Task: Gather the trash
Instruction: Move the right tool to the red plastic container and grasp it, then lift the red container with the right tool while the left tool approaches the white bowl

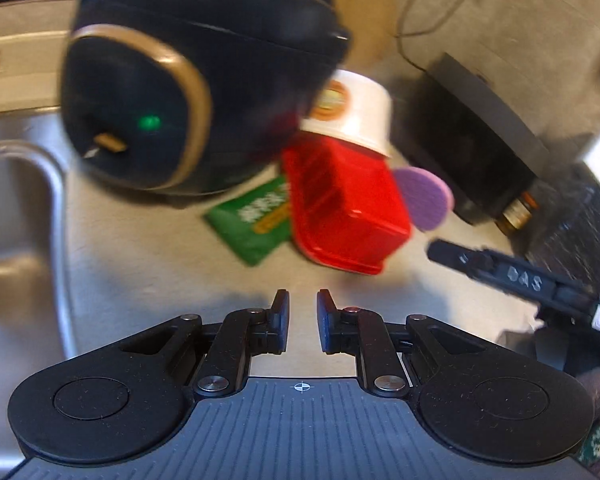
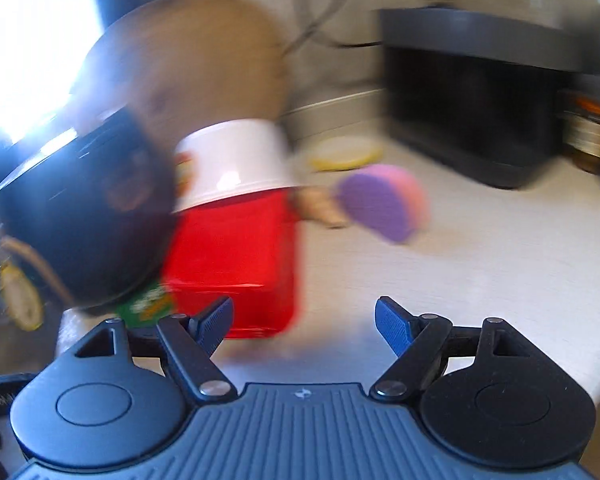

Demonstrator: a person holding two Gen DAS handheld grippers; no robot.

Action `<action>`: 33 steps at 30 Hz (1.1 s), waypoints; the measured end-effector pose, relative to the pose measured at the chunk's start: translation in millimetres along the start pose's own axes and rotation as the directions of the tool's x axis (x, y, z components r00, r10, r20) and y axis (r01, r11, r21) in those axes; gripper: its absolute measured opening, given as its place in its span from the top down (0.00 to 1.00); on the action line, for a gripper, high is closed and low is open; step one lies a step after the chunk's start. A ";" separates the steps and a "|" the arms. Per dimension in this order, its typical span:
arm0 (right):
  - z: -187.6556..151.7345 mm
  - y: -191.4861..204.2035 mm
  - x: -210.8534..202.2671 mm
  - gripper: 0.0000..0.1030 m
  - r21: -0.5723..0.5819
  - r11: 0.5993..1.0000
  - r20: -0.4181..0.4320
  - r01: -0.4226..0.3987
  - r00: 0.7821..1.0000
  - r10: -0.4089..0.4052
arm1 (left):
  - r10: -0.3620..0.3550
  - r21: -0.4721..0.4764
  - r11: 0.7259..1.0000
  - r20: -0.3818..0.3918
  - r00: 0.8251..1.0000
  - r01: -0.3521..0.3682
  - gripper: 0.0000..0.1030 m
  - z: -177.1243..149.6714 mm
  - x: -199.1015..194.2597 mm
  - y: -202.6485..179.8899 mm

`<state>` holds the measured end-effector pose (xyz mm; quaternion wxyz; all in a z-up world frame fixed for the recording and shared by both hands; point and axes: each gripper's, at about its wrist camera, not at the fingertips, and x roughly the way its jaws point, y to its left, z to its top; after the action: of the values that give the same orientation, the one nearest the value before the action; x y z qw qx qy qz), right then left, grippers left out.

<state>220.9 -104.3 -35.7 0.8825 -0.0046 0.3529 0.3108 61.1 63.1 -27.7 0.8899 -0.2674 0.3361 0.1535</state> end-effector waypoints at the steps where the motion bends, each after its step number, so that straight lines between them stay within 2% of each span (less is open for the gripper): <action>1: 3.4 8.8 4.7 0.24 -0.023 1.000 -0.003 -0.021 1.000 0.021 | 0.011 -0.006 1.000 0.002 1.000 -0.011 0.83 -0.6 -2.0 2.5; 4: 13.6 28.1 19.3 0.21 -0.092 0.993 0.009 -0.068 0.998 0.069 | 0.042 -0.011 0.999 -0.003 0.999 -0.042 0.83 -4.5 -8.4 8.3; 6: 17.0 45.5 31.9 0.19 -0.141 0.988 0.022 -0.068 0.997 0.072 | 0.060 -0.016 0.998 -0.004 0.998 -0.060 0.83 -6.9 -13.1 12.8; 11: 25.5 65.2 73.8 0.19 -0.221 0.975 0.019 0.002 1.000 0.002 | 0.088 -0.039 0.995 0.010 0.996 -0.087 0.83 -12.2 -23.8 24.5; 15: 20.7 68.7 87.8 0.06 -0.263 0.961 0.049 0.090 0.996 -0.080 | 0.094 -0.067 0.993 0.011 0.995 -0.093 0.83 -13.2 -27.4 34.6; 21: 15.4 64.3 92.2 0.02 -0.257 0.960 0.031 0.116 0.993 -0.111 | 0.069 -0.079 0.994 0.002 0.998 -0.069 0.83 -13.5 -27.9 44.0; 26: 12.3 53.4 91.4 0.03 -0.184 0.978 -0.029 0.098 0.994 -0.105 | 0.036 -0.075 0.997 -0.006 0.999 -0.036 0.83 -12.7 -26.0 48.4; 33: 0.0 39.6 59.3 0.03 -0.112 0.992 -0.070 0.053 0.996 -0.061 | -0.009 -0.056 0.998 -0.024 1.000 0.008 0.83 -9.5 -20.1 45.6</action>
<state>232.2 -40.0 -64.4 0.8760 -0.0746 0.3670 0.3038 21.0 92.6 -37.0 0.8786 -0.2953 0.3415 0.1557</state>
